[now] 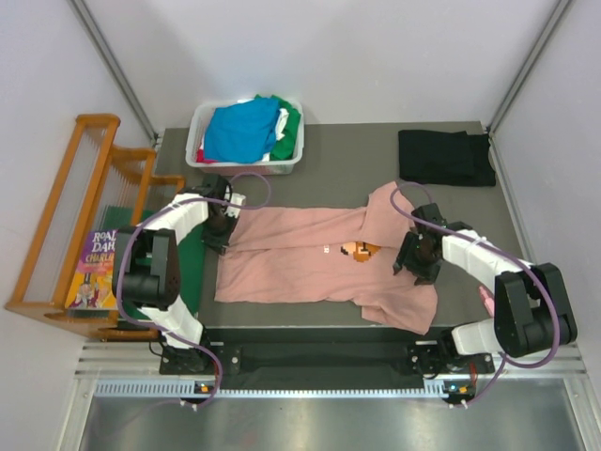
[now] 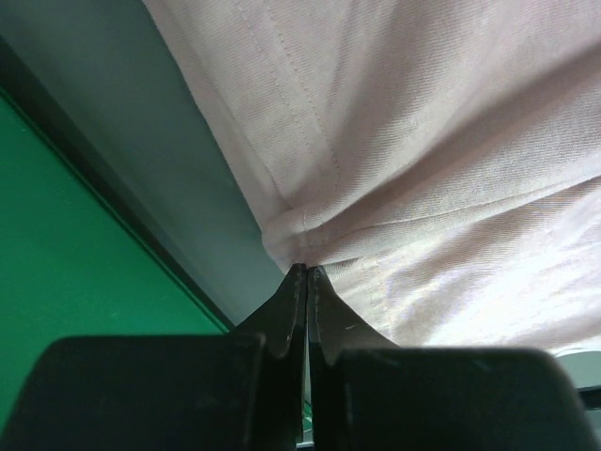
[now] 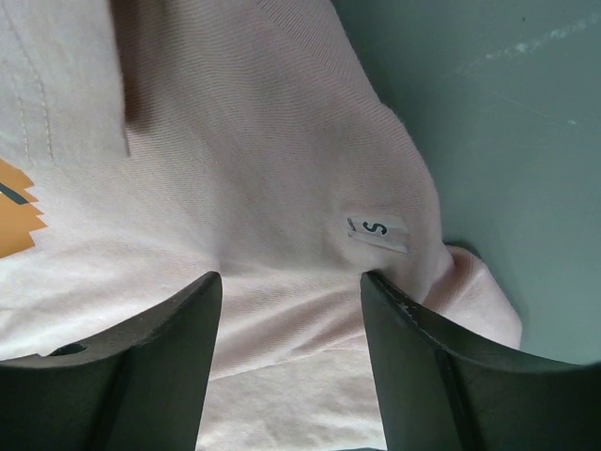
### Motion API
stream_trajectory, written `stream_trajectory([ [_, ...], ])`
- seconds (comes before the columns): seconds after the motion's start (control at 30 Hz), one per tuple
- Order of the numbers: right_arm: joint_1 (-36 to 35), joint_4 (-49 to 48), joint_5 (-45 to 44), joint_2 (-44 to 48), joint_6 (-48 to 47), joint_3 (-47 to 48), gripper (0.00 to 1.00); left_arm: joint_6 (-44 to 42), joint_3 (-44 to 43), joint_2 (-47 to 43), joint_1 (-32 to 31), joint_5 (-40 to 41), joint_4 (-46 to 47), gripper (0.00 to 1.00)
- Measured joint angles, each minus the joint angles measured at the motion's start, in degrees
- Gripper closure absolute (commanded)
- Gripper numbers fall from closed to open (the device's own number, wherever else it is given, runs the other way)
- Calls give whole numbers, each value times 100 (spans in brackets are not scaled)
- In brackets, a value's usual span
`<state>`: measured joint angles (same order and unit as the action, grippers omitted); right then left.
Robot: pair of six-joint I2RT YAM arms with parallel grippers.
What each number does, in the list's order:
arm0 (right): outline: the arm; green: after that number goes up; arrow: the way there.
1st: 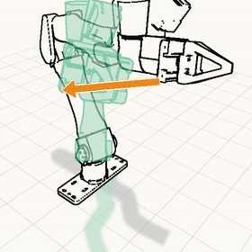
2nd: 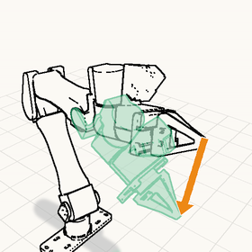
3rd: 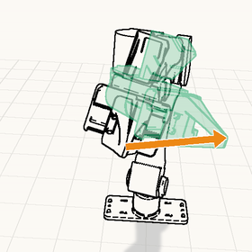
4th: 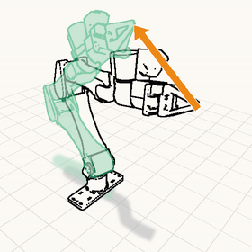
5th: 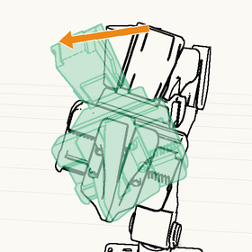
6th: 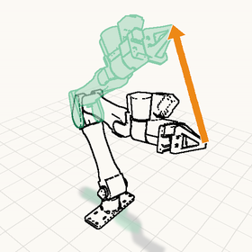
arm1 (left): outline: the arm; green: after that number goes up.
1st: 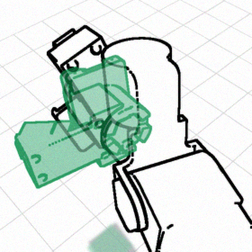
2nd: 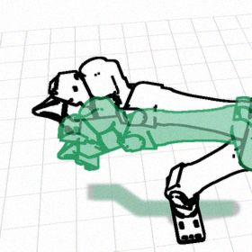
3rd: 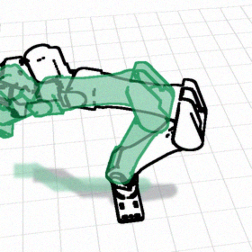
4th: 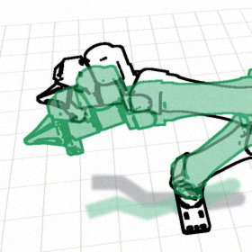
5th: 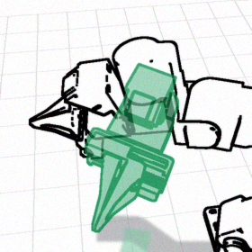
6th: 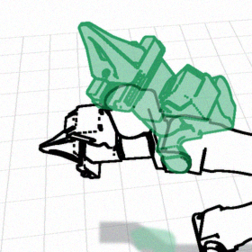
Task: Fold and stack the t-shirts
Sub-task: Fold the tshirt
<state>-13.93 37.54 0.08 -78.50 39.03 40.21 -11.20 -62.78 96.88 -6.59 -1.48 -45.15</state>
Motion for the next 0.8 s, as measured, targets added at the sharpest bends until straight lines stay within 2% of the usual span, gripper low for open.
stream_trajectory([
  [0.37,116,-7,140,11,-90,-9,38,-74,-24,-2,57,105,-44,100],
  [0.47,136,-4,192,15,-122,-4,37,-70,-109,0,59,20,-151,85],
  [0.5,136,-4,219,31,-151,-4,36,-63,-168,0,59,-39,-214,67],
  [0.6,142,15,328,131,-203,-2,34,-35,-468,0,44,-243,-494,46],
  [0.63,142,46,380,208,-229,9,33,-22,-634,2,26,-341,-627,34],
  [0.7,146,199,507,391,-267,122,29,4,-1045,2,-28,-535,-876,25],
  [0.73,149,284,573,496,-291,229,29,33,-1287,2,-70,-656,-986,17],
  [0.8,149,420,710,684,-343,553,27,81,-1797,2,-151,-916,-1172,13],
])
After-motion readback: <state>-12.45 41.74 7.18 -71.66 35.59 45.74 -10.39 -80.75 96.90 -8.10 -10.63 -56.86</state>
